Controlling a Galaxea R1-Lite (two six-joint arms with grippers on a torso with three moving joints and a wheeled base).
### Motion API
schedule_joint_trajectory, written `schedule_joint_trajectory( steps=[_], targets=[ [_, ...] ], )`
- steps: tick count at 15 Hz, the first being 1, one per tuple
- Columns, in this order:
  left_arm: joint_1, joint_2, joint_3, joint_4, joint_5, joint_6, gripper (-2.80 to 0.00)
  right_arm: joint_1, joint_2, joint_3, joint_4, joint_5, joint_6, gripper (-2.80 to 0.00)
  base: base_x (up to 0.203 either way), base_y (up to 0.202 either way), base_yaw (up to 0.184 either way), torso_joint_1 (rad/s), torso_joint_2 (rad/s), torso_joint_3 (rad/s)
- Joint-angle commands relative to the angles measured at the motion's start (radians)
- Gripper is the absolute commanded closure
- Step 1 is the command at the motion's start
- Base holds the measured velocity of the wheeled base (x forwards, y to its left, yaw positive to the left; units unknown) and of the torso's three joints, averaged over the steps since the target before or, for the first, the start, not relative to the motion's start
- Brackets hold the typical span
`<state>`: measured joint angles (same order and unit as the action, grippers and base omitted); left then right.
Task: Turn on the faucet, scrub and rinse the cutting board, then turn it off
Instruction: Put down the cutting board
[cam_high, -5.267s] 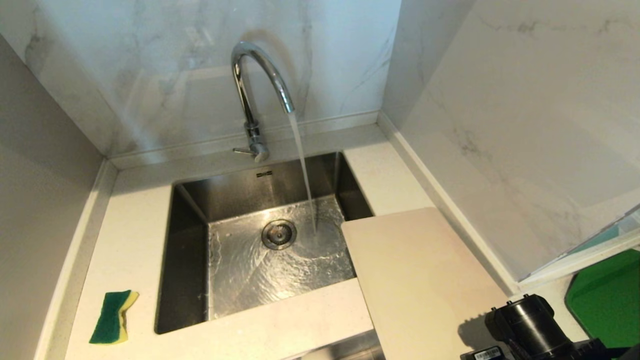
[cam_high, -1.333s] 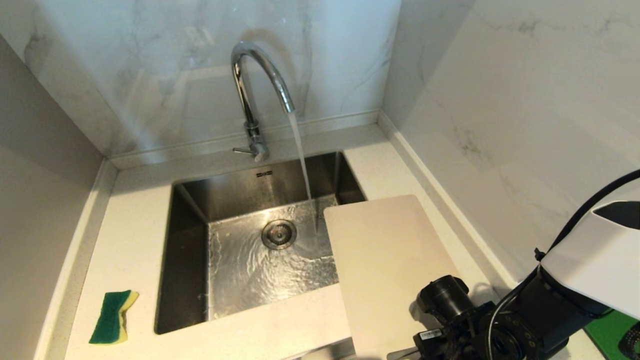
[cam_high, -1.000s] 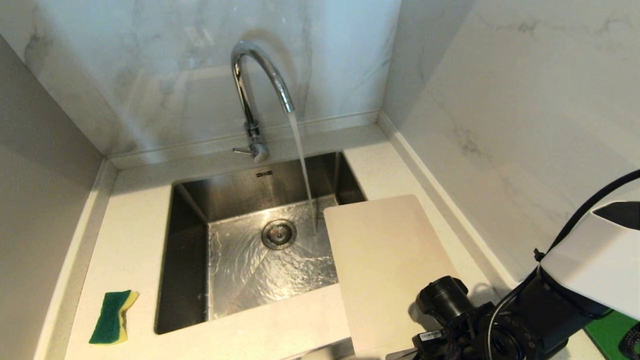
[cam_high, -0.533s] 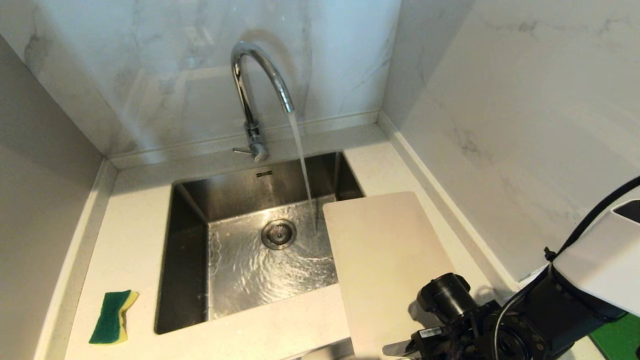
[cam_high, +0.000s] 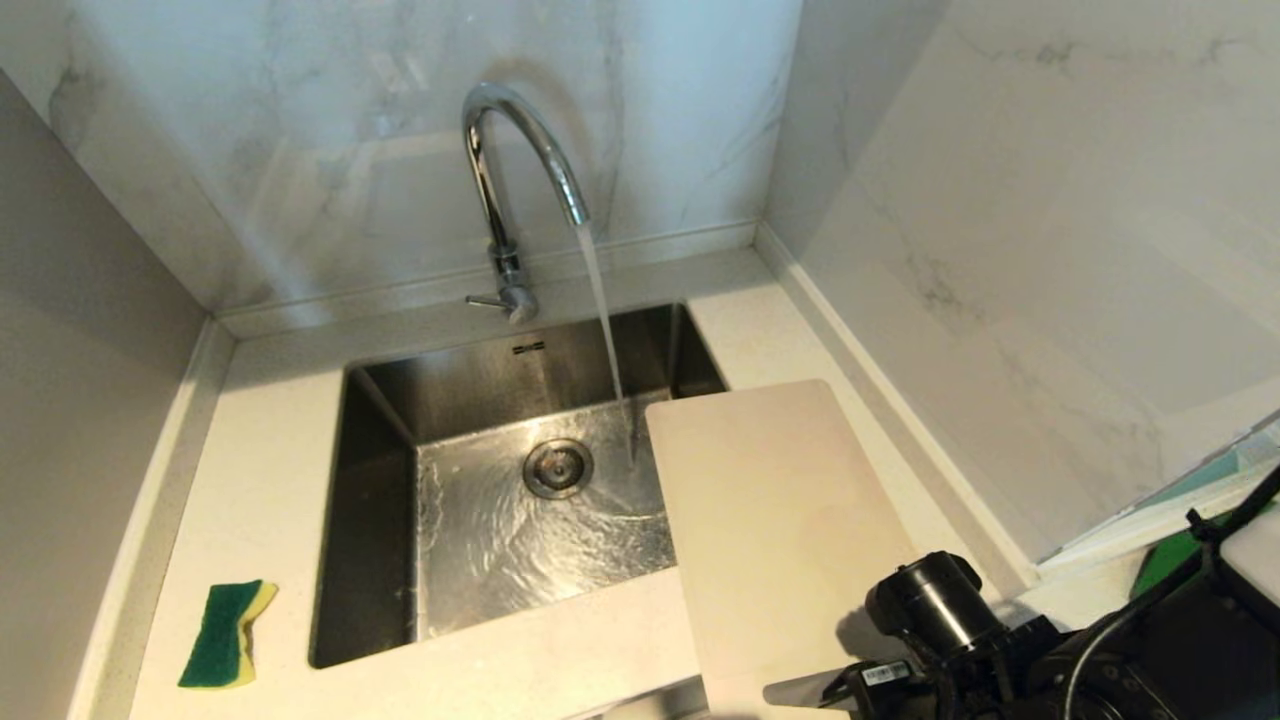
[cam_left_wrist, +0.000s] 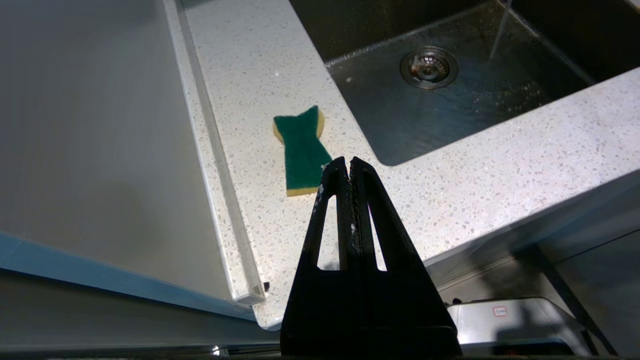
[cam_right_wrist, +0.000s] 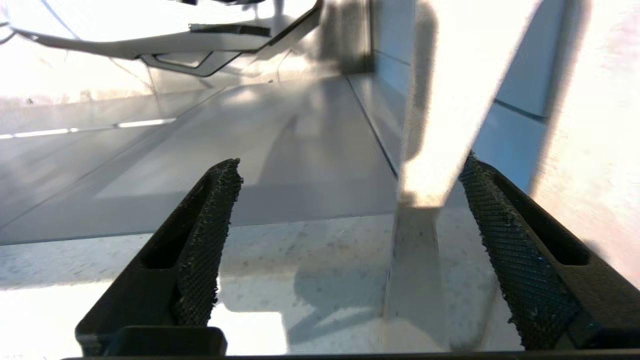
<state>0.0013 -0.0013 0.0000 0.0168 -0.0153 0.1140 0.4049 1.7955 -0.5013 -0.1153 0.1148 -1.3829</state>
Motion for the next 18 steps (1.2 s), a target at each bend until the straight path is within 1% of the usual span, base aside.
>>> schedule_joint_trajectory(
  steps=[1,4,6,9,12,13,14,15,16,18],
  targets=[
    [0.0,-0.002,0.002,0.0,0.0,0.003,0.0,0.0,-0.061,0.015,-0.001,0.003,-0.007,-2.8,0.0,0.0,0.0,0.0,0.0,0.0],
    [0.002,-0.002,0.001,-0.001,0.0,-0.004,0.0,0.0,-0.104,0.029,-0.002,0.023,0.004,-2.8,0.0,0.0,0.0,0.0,0.0,0.0],
    [0.002,-0.002,0.002,0.0,0.0,-0.004,0.0,0.0,-0.127,0.048,-0.01,0.081,0.041,-2.8,0.0,0.0,0.0,0.0,0.0,0.0],
    [0.002,-0.002,0.002,-0.003,0.002,0.003,0.0,-0.003,-0.182,0.078,-0.047,0.138,0.086,-2.8,0.0,0.0,0.0,0.0,0.0,0.0],
    [0.001,-0.002,0.001,-0.001,-0.002,0.019,0.0,-0.006,-0.271,0.107,-0.056,0.151,0.095,-2.8,0.0,0.0,0.0,0.0,0.0,0.0],
    [0.001,-0.002,0.002,-0.001,-0.002,0.012,0.0,-0.007,-0.291,0.106,-0.057,0.152,0.098,-2.8,0.0,0.0,0.0,0.0,0.0,0.0],
    [0.001,-0.002,0.002,-0.003,-0.002,0.003,0.0,-0.008,-0.315,0.105,-0.058,0.158,0.131,-2.8,0.0,0.0,0.0,0.0,0.0,0.0],
    [0.001,-0.002,0.002,-0.004,0.002,-0.012,0.0,-0.009,-0.338,0.104,-0.058,0.198,0.163,-0.05,0.0,0.0,0.0,0.0,0.0,0.0],
    [0.0,-0.002,0.002,-0.006,0.006,-0.026,0.0,-0.01,-0.366,0.105,-0.059,0.248,0.188,0.0,0.0,0.0,0.0,0.0,0.0,0.0],
    [0.0,-0.002,0.002,-0.006,0.006,-0.029,0.0,-0.013,-0.43,0.122,-0.057,0.28,0.24,0.0,0.0,0.0,0.0,0.0,0.0,0.0]
  ],
)
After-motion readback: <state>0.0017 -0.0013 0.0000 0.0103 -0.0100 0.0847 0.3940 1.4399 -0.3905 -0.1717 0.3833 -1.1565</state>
